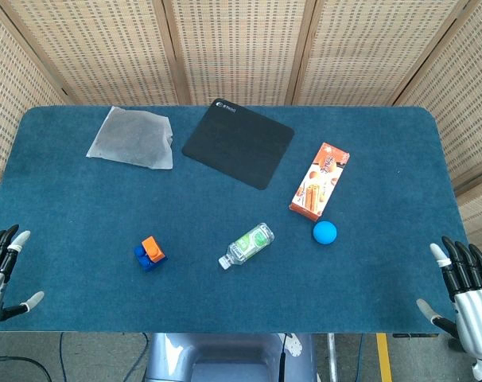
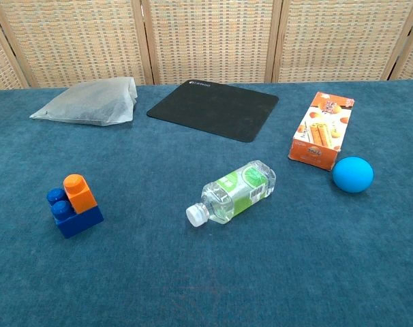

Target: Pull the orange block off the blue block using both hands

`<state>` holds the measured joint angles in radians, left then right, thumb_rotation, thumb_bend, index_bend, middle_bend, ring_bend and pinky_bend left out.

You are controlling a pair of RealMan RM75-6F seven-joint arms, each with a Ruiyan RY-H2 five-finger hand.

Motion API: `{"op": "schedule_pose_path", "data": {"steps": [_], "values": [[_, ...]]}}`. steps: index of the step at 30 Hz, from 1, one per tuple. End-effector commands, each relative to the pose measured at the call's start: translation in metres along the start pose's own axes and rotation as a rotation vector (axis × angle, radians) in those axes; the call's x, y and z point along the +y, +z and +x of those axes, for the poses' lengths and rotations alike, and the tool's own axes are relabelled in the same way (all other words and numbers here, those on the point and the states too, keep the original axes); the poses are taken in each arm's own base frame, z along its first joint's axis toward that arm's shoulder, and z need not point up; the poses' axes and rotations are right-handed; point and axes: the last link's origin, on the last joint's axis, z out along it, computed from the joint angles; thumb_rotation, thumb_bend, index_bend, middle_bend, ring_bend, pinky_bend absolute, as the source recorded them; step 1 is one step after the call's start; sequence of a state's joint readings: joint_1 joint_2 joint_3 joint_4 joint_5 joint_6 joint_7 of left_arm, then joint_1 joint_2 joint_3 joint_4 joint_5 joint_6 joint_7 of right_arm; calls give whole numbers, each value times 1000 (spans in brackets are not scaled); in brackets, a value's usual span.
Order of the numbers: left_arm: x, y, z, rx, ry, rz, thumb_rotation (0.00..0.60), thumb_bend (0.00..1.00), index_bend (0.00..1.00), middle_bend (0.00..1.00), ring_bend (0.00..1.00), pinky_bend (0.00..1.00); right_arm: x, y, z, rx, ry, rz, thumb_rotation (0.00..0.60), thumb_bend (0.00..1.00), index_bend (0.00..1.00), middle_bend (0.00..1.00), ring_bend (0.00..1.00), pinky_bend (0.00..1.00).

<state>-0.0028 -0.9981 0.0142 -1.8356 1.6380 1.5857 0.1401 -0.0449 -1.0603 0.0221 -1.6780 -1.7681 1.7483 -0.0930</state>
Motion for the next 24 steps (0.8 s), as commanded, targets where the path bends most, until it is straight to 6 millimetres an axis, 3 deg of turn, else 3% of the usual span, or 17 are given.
{"op": "schedule_pose_path", "data": {"steps": [1,6,9,13,17,24], "values": [[1,0,0,7,-2,-4,600,18,0,0,0,0,0,0,1,2,3,2,600,0,0,0,0,0],[-2,1,-3,-6,7,-3,600,19,0,0,0,0,1,-1,1,-1,8,1,600,0,0,0,0,0],[-7,16,-8,-29,13,14,600,28,0,0,0,0,0,-1,0,-8,12,2,600,0,0,0,0,0],[-4,62,-22,-87,93,-142,600,70,12,0,7,22,1,1,-1,-10,8,-4,600,0,0,0,0,0],[7,106,-36,-97,146,-397,600,111,146,91,126,113,3,6,-3,-15,5,-16,600,0,0,0,0,0],[23,150,-65,-172,159,-604,600,201,262,195,212,119,4,12,-9,-37,-16,-35,600,0,0,0,0,0]]}}
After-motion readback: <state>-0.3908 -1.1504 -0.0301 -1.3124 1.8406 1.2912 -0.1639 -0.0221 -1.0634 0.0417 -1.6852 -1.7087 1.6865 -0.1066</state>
